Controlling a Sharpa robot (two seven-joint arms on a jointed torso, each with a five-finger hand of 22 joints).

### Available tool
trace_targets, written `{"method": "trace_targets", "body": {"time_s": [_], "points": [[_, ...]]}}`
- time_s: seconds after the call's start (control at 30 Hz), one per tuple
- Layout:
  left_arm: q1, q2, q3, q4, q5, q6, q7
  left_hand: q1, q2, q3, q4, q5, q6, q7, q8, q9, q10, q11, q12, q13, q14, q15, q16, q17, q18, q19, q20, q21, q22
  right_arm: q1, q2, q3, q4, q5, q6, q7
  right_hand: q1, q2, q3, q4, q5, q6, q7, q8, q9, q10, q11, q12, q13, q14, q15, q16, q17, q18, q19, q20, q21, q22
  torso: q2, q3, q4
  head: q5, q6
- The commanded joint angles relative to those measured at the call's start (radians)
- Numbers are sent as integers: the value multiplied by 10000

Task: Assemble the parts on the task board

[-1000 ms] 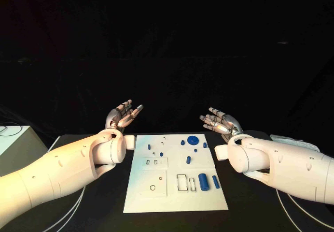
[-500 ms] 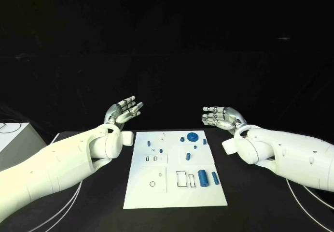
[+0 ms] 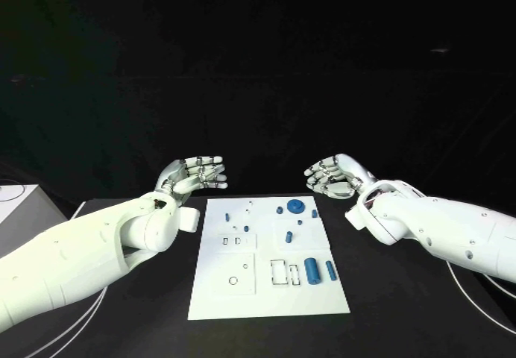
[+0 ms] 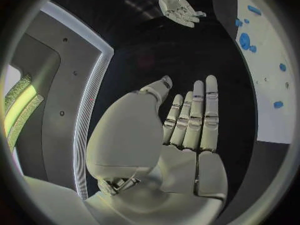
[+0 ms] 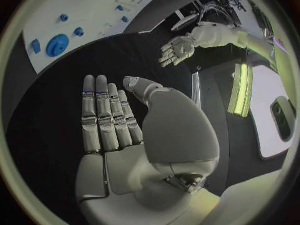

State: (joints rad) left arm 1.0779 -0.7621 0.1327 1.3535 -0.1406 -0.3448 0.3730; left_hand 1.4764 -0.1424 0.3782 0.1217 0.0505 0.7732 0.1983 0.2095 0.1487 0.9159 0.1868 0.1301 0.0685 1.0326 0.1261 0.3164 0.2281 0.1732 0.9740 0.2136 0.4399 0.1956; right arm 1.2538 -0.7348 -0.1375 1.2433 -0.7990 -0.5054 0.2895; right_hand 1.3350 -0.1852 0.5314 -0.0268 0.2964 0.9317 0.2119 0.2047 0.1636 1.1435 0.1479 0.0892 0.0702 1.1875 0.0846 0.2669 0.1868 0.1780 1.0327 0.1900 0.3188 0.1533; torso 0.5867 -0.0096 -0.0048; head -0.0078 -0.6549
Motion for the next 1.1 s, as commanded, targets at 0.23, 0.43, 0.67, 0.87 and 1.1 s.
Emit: {"method": "trace_targets", "body": {"time_s": [0.23, 0.43, 0.67, 0.87, 1.1], "points": [[16, -594, 257, 1207, -862, 916, -342, -409, -50, 449, -571, 67, 242, 285, 335, 40, 652, -224, -118, -3, 212, -380, 2840, 2058, 59, -179, -386, 3490, 2174, 370, 102, 13, 68, -4243, 260, -1238, -91, -356, 39, 146, -201, 802, -490, -57, 186, 1277, -716, -267, 142, 3104, -951, 6284, 4903, -373, 2690, -1077, 5830, 4981, 516, -5, 95, -129, 174], [10, -935, 482, 1930, -921, 998, -431, -742, -233, 1070, -614, 33, 376, 251, 571, 98, 970, -276, -67, 33, -51, -452, 4653, 3123, 103, -657, -395, 5113, 3175, 558, 242, 15, 68, -5475, 844, -2045, -128, -624, 508, 278, -261, 771, -482, -195, 429, 1156, -622, -261, 155, 3085, -855, 9753, 8491, -854, 3505, -961, 9046, 8986, 835, -50, 196, -228, 284], [-7, -1225, 703, 2593, -1008, 1081, -502, -932, -334, 1341, -588, 35, 477, 225, 747, 223, 1161, -326, 104, 78, -26, -487, 5432, 3489, 112, -777, -409, 5721, 3515, 657, 547, 17, -144, -6604, 1293, -2912, -191, -775, 575, 345, -416, 695, -431, -263, 531, 771, -540, -292, 69, 3127, -788, 10416, 9121, -1014, 3815, -869, 9859, 10082, 1161, -109, 373, -319, 334], [-17, -1374, 844, 2864, -1038, 1109, -532, -1003, -374, 1443, -584, 34, 473, 212, 798, 272, 1191, -340, 173, 95, -5, -499, 5749, 3623, 116, -787, -414, 5974, 3646, 674, 813, 19, -310, -7052, 1578, -3305, -273, -850, 569, 423, -437, 627, -357, -323, 564, 378, -444, -296, -13, 3064, -711, 10483, 9106, -1032, 3825, -799, 9975, 10240, 1357, -144, 490, -396, 392], [-19, -1519, 980, 3136, -1056, 1128, -550, -1039, -389, 1479, -578, 35, 468, 207, 818, 292, 1202, -350, 204, 103, 23, -506, 5881, 3674, 118, -785, -418, 6078, 3698, 679, 1058, 20, -493, -7501, 1777, -3672, -341, -918, 478, 492, -536, 577, -364, -371, 593, 170, -418, -283, -26, 3070, -674, 10625, 9217, -1041, 3851, -750, 10065, 10359, 1531, -175, 563, -453, 445]]}}
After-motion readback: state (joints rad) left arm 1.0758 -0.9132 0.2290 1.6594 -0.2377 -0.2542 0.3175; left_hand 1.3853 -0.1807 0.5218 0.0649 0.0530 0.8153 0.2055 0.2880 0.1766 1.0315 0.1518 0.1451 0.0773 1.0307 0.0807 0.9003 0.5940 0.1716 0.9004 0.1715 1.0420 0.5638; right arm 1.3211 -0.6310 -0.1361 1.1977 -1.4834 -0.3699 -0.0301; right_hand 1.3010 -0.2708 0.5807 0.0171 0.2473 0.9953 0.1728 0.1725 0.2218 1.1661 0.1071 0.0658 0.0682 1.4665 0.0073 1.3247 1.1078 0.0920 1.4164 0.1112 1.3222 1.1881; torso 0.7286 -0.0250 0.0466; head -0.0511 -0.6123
